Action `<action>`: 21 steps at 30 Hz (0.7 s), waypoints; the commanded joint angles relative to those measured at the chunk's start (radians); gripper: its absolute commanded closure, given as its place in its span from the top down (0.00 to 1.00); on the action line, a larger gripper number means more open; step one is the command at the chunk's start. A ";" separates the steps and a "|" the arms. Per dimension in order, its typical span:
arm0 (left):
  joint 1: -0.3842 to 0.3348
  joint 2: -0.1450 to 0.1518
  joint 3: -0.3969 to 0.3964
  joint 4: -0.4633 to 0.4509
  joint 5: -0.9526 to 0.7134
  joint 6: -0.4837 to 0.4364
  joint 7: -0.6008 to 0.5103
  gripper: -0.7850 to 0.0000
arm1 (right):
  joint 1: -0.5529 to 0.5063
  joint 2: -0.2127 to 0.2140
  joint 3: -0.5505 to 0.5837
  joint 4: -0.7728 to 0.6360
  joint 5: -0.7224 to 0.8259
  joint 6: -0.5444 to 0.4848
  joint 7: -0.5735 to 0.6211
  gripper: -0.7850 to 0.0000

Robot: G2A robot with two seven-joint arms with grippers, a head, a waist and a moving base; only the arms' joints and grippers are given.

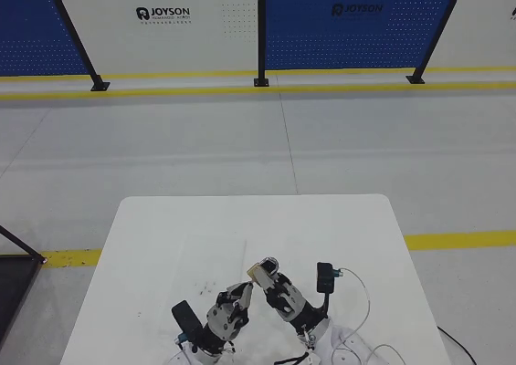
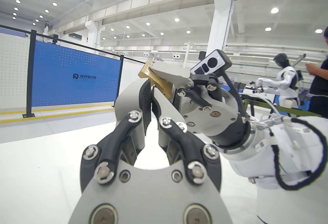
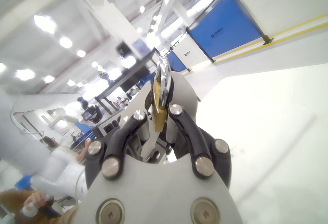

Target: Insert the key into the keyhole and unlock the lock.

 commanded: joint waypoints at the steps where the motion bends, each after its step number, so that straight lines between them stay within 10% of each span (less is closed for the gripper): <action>1: -0.001 -0.001 0.000 0.002 0.023 0.035 0.004 0.00 | 0.000 0.000 0.000 -0.001 0.001 0.000 0.001 0.00; 16: 0.002 -0.002 -0.001 0.002 0.059 0.094 0.044 0.00 | -0.004 0.003 0.003 -0.005 -0.001 -0.005 -0.004 0.00; 17: 0.004 -0.002 0.001 0.000 0.044 0.073 0.043 0.31 | -0.005 0.003 0.003 -0.005 -0.001 -0.006 -0.005 0.00; 18: 0.006 -0.002 0.001 -0.003 0.024 0.041 0.043 0.83 | -0.005 0.003 0.004 -0.005 -0.001 -0.006 -0.005 0.00; 19: 0.009 -0.001 0.002 -0.004 0.010 0.012 0.041 1.00 | -0.005 0.003 0.004 -0.005 -0.001 -0.006 -0.007 0.00; 21: 0.017 0.002 0.003 -0.011 -0.027 -0.060 0.030 1.00 | -0.005 0.003 0.005 -0.005 0.000 -0.006 -0.009 0.00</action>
